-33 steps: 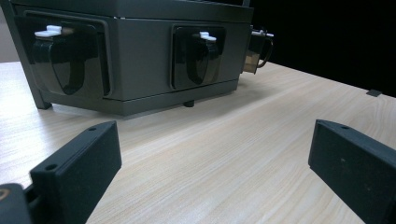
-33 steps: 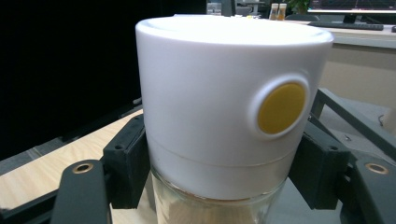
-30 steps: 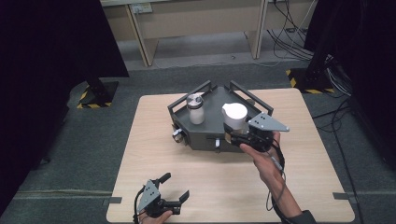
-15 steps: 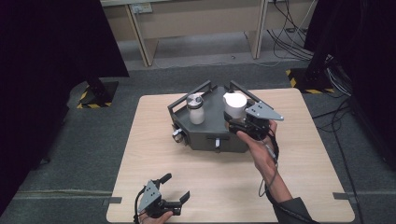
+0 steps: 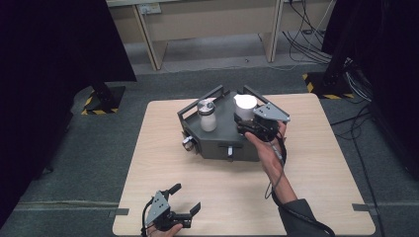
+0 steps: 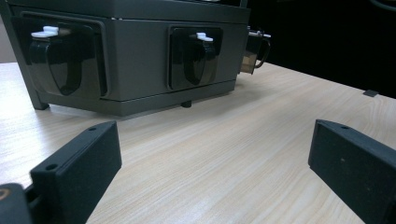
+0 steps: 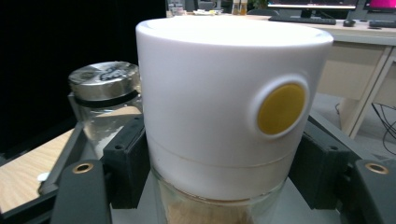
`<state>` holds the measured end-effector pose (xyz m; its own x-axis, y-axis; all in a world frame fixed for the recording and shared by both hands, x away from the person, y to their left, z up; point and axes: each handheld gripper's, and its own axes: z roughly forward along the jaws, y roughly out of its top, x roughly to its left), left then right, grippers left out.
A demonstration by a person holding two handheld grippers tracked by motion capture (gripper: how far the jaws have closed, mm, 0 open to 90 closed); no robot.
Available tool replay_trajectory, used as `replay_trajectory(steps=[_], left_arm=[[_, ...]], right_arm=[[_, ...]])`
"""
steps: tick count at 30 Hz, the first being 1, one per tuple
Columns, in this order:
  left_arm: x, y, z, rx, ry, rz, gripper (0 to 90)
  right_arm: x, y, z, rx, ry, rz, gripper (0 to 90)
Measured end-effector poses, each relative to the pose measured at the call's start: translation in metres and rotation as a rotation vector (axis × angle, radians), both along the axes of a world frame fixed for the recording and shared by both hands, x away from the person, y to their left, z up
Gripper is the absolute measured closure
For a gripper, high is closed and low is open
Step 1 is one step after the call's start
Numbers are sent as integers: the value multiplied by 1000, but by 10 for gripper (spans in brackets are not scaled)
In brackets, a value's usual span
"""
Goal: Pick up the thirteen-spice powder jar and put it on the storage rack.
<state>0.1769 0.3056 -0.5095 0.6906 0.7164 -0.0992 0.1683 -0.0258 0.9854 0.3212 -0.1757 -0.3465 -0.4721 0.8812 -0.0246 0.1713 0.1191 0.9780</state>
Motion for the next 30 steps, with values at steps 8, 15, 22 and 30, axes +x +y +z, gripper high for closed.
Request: replay_trajectory(steps=[8, 15, 22, 30], left_arm=[[-1, 0, 0, -1, -1, -2, 19], [-1, 0, 0, -1, -1, -3, 19], [-1, 0, 0, 0, -1, -4, 19], [-1, 0, 0, 0, -1, -3, 19]], right_arm=[[10, 7, -6, -5, 2, -36, 305], [17, 11, -10, -12, 4, -60, 305], [21, 12, -15, -24, 10, -78, 305], [20, 11, -16, -26, 4, -82, 304]])
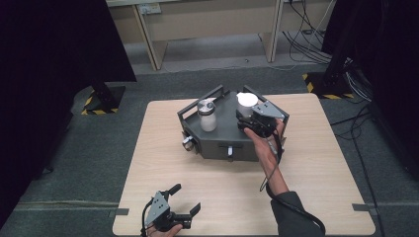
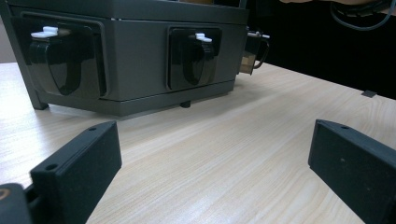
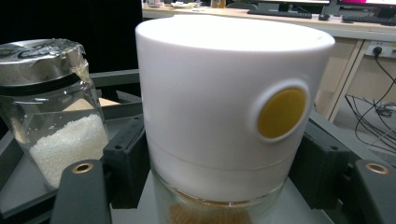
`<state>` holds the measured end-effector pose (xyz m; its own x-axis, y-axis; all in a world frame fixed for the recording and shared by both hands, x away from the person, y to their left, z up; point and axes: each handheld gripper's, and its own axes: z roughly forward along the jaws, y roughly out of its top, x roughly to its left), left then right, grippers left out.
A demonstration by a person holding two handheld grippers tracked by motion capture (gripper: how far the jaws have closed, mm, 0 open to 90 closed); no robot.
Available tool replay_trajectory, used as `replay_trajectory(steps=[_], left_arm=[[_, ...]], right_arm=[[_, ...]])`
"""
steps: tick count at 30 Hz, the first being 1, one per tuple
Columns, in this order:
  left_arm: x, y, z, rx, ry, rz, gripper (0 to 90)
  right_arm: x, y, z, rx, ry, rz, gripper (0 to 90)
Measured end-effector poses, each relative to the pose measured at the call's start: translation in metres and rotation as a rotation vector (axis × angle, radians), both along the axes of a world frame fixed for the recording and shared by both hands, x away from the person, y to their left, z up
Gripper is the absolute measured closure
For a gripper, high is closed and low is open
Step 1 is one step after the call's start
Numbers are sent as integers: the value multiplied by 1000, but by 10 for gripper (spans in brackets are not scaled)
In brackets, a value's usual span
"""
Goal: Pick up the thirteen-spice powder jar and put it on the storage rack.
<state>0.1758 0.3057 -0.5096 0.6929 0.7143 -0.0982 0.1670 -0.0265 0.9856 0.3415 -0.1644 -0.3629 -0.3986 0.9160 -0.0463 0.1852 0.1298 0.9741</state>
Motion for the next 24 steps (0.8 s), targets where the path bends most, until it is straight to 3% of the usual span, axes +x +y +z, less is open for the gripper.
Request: replay_trajectory(steps=[9, 17, 24], left_arm=[[0, -1, 0, 1, 0, -1, 19], [0, -1, 0, 4, 0, -3, 19], [0, -1, 0, 5, 1, -3, 19]], right_arm=[[-3, -4, -2, -5, -5, 16, 292], [-8, -9, 4, 29, 19, 5, 76], [-16, -13, 5, 50, 17, 21, 38]])
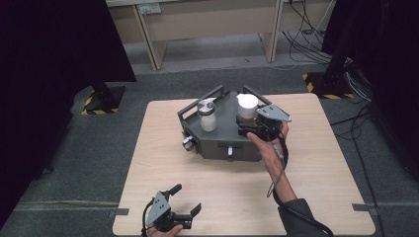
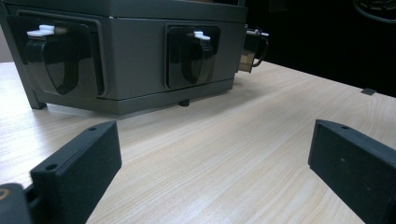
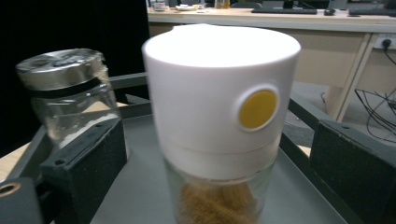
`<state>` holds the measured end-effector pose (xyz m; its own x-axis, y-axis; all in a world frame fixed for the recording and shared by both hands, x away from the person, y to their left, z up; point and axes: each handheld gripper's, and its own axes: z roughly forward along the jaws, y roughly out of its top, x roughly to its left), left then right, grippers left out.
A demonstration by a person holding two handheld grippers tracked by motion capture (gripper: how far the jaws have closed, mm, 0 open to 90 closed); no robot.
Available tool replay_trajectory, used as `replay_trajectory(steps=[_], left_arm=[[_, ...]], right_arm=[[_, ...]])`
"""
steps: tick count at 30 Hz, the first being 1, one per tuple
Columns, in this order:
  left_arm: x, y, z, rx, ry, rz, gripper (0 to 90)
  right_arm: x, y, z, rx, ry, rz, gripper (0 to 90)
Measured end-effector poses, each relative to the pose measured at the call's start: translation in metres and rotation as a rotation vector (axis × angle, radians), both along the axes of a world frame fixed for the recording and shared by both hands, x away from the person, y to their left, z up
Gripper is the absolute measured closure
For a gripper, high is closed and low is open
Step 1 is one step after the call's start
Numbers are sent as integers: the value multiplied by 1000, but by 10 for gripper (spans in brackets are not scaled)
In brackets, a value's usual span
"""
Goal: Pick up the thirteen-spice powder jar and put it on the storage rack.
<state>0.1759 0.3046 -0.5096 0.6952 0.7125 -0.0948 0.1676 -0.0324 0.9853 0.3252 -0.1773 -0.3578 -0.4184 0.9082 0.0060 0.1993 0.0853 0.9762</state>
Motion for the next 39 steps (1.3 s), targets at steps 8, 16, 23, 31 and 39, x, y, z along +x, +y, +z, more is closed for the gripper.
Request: replay_trajectory(steps=[8, 16, 23, 31, 39], left_arm=[[0, 0, 0, 0, -1, 0, 19], [0, 0, 0, 1, -1, 0, 19], [0, 0, 0, 3, -1, 0, 19], [0, -1, 0, 3, 0, 1, 19], [0, -1, 0, 6, -1, 1, 19]], right_arm=[[-6, -4, 1, 20, 1, 2, 17], [-14, -11, 0, 39, -2, 13, 9], [-24, -18, -5, 58, -3, 37, 8], [-36, -27, -11, 90, -3, 66, 7], [-53, -30, -17, 142, 11, 94, 5]])
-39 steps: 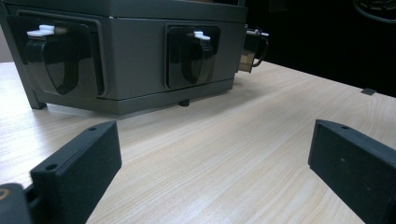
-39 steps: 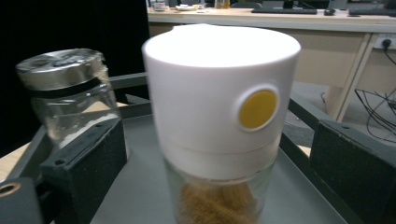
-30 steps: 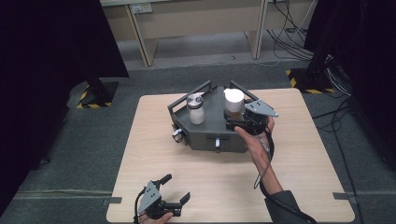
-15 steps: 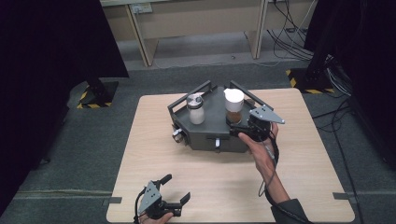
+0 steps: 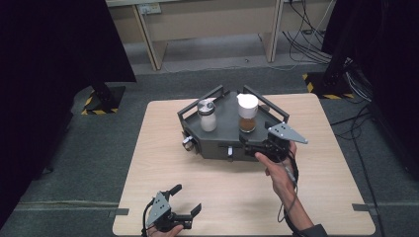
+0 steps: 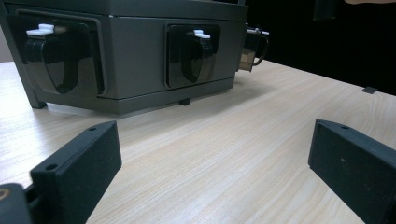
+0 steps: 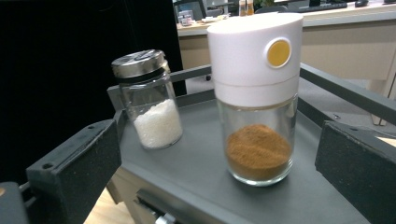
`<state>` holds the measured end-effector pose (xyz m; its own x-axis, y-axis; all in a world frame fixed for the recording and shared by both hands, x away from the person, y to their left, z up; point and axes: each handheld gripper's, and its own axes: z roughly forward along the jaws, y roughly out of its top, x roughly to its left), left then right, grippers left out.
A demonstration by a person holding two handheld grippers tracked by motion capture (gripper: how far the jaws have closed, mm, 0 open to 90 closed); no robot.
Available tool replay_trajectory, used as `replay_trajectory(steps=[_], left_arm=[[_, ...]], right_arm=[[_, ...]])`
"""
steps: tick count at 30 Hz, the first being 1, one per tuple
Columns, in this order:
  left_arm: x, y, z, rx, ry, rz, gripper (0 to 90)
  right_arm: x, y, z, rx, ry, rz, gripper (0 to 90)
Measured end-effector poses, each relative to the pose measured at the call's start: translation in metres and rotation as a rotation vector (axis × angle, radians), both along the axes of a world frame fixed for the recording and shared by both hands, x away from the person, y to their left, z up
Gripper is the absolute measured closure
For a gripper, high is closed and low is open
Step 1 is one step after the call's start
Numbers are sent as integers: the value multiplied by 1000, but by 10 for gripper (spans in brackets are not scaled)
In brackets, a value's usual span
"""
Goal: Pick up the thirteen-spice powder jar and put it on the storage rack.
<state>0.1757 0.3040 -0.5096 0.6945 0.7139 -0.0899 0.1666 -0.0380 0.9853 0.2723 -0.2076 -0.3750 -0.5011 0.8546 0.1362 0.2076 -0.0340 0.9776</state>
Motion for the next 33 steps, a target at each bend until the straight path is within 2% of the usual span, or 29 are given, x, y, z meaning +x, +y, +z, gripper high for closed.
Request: replay_trajectory(steps=[15, 25, 33], left_arm=[[0, 0, 0, -3, 1, 4, 19], [-1, 0, -1, -3, 1, 5, 19], [0, 0, -1, -3, 1, 5, 19]], right_arm=[[-30, -1, -10, -43, -44, 92, 5], [-43, -10, -30, -61, -40, 182, 4], [-54, -10, -46, -96, -39, 218, 4]])
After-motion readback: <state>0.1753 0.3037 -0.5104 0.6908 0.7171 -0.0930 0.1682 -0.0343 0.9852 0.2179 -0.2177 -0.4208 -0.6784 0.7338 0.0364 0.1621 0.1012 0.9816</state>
